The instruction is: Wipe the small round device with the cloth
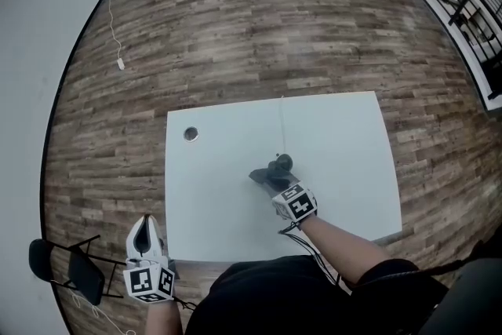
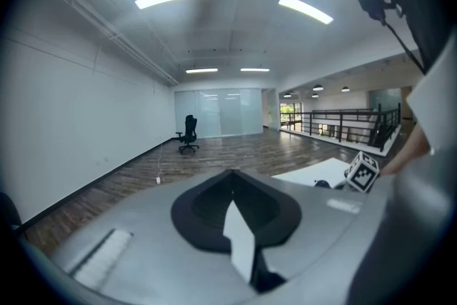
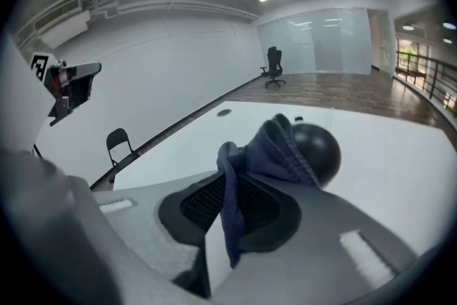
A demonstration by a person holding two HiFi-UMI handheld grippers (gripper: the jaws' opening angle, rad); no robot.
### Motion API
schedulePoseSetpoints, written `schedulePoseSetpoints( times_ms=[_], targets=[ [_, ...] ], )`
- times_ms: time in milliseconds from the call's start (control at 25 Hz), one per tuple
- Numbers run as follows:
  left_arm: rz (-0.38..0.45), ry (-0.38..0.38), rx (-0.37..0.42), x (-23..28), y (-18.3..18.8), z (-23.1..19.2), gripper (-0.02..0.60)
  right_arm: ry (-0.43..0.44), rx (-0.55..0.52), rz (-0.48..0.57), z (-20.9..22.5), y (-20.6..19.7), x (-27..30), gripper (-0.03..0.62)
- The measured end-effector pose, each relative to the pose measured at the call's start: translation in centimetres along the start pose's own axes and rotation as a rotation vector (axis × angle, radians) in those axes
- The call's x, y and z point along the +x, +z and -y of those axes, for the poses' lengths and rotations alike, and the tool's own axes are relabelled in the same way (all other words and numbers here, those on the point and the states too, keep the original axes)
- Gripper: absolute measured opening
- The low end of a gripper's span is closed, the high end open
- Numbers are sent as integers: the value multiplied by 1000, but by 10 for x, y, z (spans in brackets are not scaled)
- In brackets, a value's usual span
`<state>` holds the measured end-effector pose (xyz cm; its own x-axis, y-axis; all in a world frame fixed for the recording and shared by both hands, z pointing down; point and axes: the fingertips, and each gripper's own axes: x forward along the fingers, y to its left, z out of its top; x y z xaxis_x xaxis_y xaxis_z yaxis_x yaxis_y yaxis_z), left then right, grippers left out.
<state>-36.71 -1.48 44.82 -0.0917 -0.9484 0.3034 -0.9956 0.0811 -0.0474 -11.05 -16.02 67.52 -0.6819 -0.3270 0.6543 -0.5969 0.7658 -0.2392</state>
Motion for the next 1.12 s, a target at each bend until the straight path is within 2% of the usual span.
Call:
schedulePoseSetpoints(
  times_ms=[240,360,440,600,760,880,960,1120],
  targets=[
    [-14,12,-2,-3,-3,-5,8,-9,162,-63,16,-38,2,54],
    [-12,11,-10,-1,-2,-5,8,5,167,-73,13,-38,-2,54],
    [-7,8,-12,1,-1,-5,8,16,104,-26,3,-19,-11,54],
    [13,8,-20,3,2,-5,8,14,-70,171,-14,57,-40,54],
    [24,10,-16,3,5,-6,8,-78,-276,288,-12,121,-63,54],
    [27,19,-16,-1,6,-9,8,-169,-424,267,5,136,-66,54],
    [26,32,-18,-4,5,-11,8,-197,-464,227,16,134,-63,54],
    [18,53,-17,-11,3,-16,8,-187,-361,167,37,110,-47,54]
  ],
)
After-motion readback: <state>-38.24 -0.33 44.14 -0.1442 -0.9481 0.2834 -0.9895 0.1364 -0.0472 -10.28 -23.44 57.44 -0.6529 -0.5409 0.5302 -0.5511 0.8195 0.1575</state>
